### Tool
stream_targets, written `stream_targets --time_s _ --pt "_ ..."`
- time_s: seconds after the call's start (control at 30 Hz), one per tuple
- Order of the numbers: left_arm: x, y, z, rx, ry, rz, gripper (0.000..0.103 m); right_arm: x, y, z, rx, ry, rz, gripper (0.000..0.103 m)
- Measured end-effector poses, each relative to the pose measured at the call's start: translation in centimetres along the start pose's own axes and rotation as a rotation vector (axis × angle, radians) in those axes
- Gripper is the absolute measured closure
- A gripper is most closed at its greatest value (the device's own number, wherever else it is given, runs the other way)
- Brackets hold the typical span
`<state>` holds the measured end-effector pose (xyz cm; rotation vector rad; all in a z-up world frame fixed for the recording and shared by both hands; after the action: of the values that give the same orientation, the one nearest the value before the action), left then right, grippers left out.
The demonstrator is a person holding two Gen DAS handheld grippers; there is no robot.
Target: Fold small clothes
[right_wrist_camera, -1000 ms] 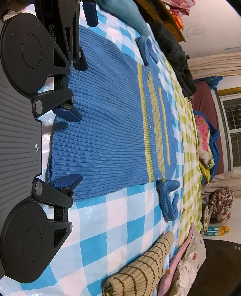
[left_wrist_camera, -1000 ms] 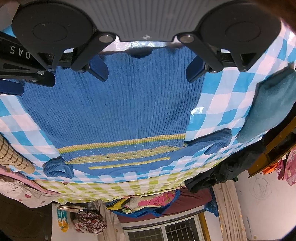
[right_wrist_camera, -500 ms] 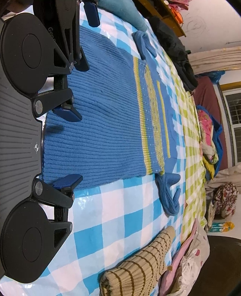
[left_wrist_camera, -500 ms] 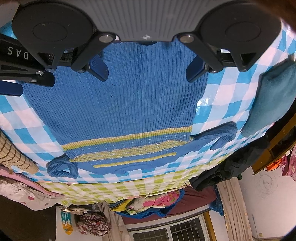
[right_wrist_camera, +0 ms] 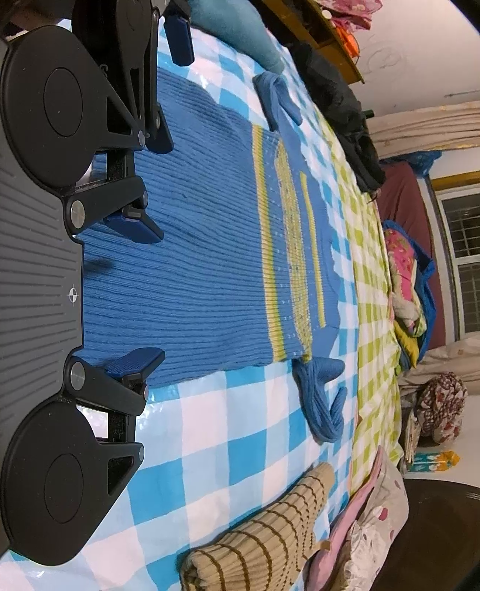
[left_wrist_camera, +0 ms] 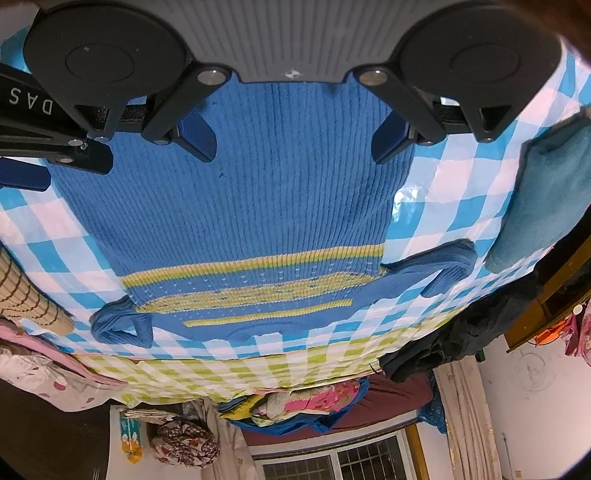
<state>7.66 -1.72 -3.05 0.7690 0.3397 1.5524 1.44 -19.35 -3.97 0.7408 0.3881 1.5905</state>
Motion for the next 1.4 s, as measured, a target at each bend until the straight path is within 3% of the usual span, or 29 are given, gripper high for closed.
stream_targets --time_s 0.57,0.8,1.4 --pt "-1.5 -0.6 2.1 -0.016 -0.019 -0.034 0.008 -1.0 0.1 1.9 -0.016 -0.012 0.002 0.047" --pt "-2.1 -1.3 2.5 -0.006 -0.019 -0.052 0.008 -1.6 -0.4 2.0 -0.015 -0.033 0.011 0.054" --pt "-4.3 -3.7 4.0 0.015 -0.043 -0.077 0.008 -3.5 -2.1 3.1 -0.009 -0.067 0.026 0.057"
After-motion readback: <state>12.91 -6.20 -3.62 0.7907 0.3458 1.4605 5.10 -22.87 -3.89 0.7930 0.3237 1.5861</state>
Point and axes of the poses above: each gripper's, at about its wrist camera, not at the fingertips, and y roughly against the way its jaws point, x to its left, z to its top, the point moved 7 cm from there along -y, roughly the way its jaws point, and after that the axes turned 10 degrees about z, right-handed, at the moved point
